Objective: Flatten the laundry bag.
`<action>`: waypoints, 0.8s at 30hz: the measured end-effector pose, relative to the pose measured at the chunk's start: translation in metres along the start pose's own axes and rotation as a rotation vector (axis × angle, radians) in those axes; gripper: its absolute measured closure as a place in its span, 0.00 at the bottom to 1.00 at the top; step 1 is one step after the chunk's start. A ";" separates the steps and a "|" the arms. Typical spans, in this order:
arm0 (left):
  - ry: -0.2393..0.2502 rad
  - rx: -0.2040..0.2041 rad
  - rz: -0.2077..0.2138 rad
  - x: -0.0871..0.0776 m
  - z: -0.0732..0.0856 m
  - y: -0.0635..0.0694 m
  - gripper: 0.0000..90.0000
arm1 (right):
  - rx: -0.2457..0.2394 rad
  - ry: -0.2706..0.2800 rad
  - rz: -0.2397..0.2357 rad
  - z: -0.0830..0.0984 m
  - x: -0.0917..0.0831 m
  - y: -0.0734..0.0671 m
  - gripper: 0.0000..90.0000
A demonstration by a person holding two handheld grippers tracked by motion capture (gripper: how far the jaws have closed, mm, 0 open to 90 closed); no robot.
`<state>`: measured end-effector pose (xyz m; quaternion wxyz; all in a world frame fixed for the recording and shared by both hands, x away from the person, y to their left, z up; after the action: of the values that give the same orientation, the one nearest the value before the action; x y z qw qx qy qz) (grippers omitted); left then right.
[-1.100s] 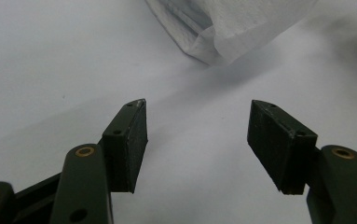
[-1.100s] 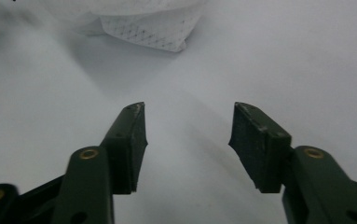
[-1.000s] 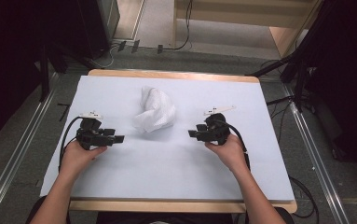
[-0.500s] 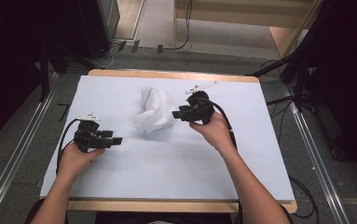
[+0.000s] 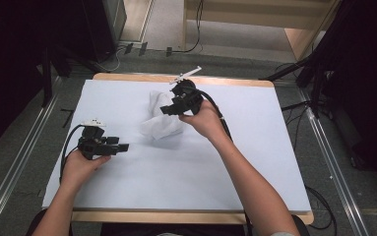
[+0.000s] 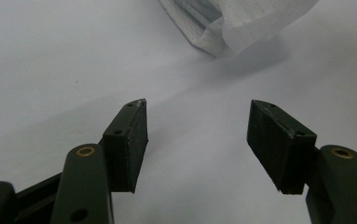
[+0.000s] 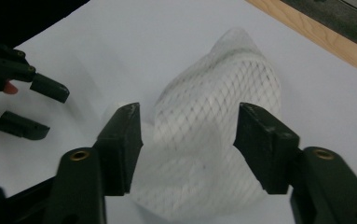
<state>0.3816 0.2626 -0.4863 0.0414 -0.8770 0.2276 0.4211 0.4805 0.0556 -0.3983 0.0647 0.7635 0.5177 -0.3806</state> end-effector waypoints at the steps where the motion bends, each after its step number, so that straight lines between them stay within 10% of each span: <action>1: 0.001 0.000 -0.001 0.000 0.000 0.000 0.43 | 0.001 -0.001 -0.002 -0.004 0.004 0.000 0.40; 13: 0.008 -0.012 0.006 -0.001 -0.001 -0.003 0.43 | 0.026 -0.063 0.088 -0.019 0.047 0.026 0.21; 15: 0.009 -0.010 0.003 -0.001 -0.001 -0.004 0.43 | 0.036 -0.091 0.108 -0.015 0.055 0.033 0.28; 20: 0.008 -0.017 -0.002 0.000 0.000 -0.005 0.43 | 0.022 -0.116 0.064 -0.009 0.055 0.035 0.86; 24: 0.004 -0.011 -0.002 0.000 0.000 -0.004 0.43 | 0.013 -0.085 0.043 -0.010 0.045 0.031 0.99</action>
<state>0.3835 0.2665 -0.4866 0.0366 -0.8782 0.2245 0.4207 0.5195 0.0803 -0.4295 0.0899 0.7579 0.4957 -0.4144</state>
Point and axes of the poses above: each handheld gripper's, and its own axes: x roughly forward along the jaws, z roughly out of its underside, y roughly to its right, the point moved 8 cm from there along x, roughly forward along the jaws, and after that the axes turned 13 degrees about -z, right-handed, at the moved point
